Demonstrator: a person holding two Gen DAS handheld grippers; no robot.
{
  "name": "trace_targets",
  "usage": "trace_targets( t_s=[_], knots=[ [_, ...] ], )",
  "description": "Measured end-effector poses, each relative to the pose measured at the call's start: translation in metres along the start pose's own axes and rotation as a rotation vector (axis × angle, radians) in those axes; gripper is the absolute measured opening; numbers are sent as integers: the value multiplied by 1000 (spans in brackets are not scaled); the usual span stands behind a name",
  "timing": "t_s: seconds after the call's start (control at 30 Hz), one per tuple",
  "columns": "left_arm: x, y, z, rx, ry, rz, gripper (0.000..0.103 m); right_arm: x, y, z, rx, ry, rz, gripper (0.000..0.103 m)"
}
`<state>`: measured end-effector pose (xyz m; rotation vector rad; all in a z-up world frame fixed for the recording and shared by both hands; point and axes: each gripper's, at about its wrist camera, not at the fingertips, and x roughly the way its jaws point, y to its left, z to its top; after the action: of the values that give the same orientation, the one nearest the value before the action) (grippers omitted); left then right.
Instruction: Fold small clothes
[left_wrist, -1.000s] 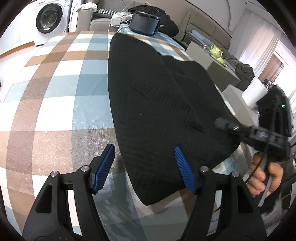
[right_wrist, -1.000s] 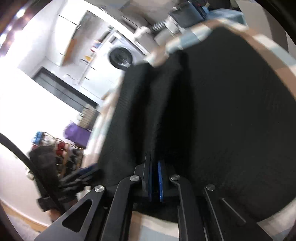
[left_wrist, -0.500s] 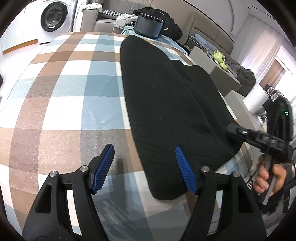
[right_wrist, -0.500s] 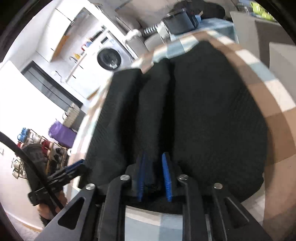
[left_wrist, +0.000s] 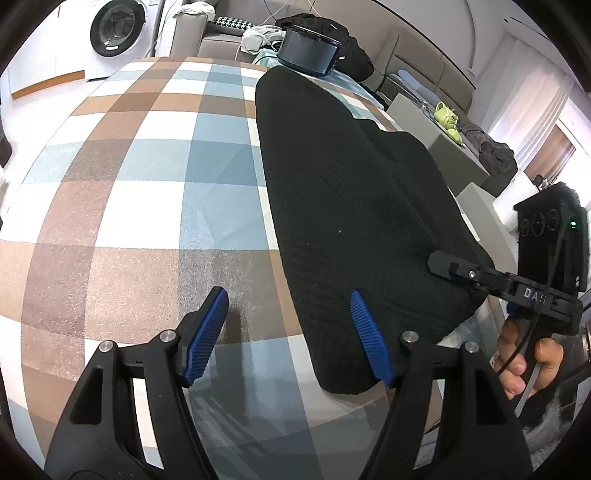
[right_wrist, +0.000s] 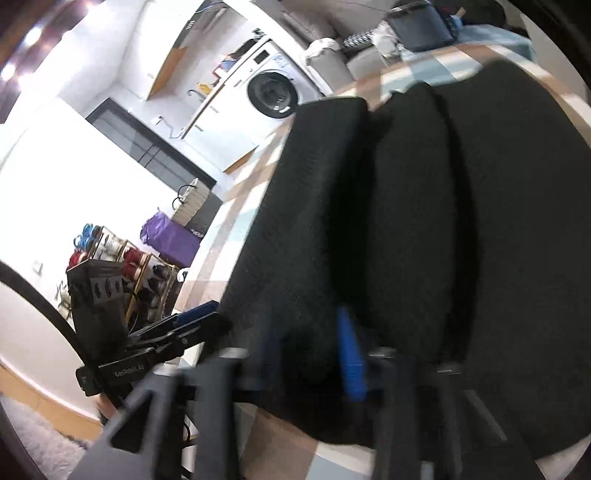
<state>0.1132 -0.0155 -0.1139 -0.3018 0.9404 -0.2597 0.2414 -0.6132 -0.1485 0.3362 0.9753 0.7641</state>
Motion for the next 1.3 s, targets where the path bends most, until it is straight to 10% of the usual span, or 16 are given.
trace_targets(
  t_s=[0.17,0.43,0.73,1.1,1.3],
  knots=[
    [-6,-2,4,12,-17,-7,67,-25,20,2,-58,-106,86,5],
    [6,-9,1,42,15,15,68,-9,-13,-19,27,13,-90,5],
    [6,-4,2,39,16,23,68,22,-25,21,106,29,-45,27],
    [2,-2,11,8,-11,12,68,6,0,60,6,-141,-125,9],
    [14,-4,10,10,19,-8,68,8,-34,48,96,-80,-202,10]
  ],
)
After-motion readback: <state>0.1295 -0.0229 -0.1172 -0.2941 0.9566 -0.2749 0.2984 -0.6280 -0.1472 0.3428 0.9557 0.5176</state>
